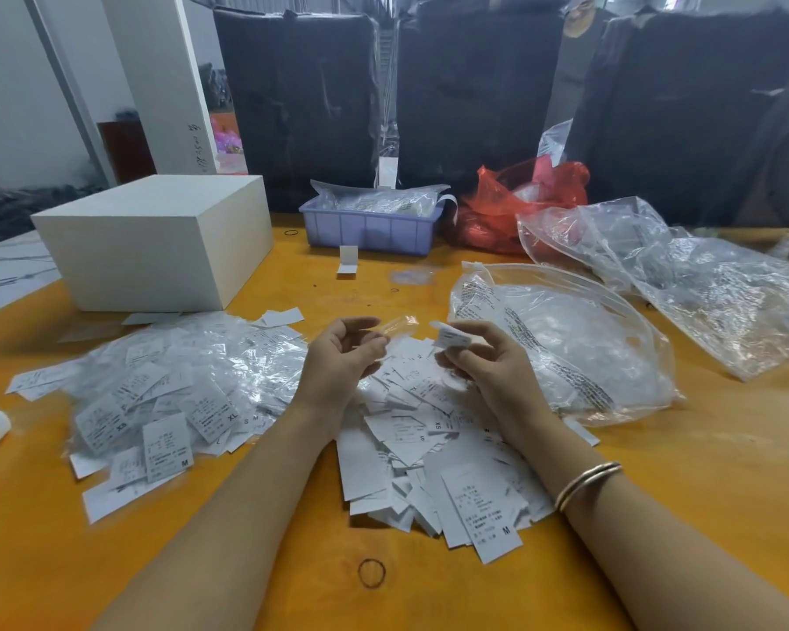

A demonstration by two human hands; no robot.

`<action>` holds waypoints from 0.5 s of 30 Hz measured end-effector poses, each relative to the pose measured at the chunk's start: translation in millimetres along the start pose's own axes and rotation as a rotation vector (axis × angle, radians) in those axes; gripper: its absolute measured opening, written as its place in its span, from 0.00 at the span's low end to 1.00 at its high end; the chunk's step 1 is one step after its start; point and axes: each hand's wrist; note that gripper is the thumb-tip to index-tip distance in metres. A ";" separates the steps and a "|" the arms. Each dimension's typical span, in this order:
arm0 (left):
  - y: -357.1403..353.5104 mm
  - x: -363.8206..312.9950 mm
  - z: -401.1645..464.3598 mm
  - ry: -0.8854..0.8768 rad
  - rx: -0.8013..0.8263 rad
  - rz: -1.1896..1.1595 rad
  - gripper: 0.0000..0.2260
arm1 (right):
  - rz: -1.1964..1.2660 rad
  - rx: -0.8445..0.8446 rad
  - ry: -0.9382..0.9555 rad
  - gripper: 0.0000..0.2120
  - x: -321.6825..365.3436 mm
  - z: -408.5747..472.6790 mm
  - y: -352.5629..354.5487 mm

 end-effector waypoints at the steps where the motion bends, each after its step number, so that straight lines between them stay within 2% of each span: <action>1: 0.2 0.0 0.0 0.009 0.016 -0.017 0.11 | -0.012 0.006 0.003 0.14 -0.3 0.2 0.3; 5: -0.9 -0.6 -0.2 0.061 0.092 -0.081 0.15 | -0.084 0.072 0.034 0.25 0.6 -3.1 -0.4; 7: -1.9 -0.3 -0.3 0.075 0.126 -0.060 0.15 | -0.143 0.090 0.060 0.27 1.1 -4.2 -1.5; 10: -1.7 -0.3 -0.3 0.094 0.140 -0.003 0.11 | -0.206 0.093 0.064 0.26 -0.1 -5.5 -2.8; 15: -0.7 1.0 0.0 0.074 0.088 0.035 0.03 | -0.238 0.075 0.091 0.30 -2.3 -5.3 -7.1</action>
Point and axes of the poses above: each hand's wrist, its own z-axis towards the middle knuckle, its own y-axis out of the back of the hand, x = y × z, and after that the axes turned 1 degree about -y, right-handed
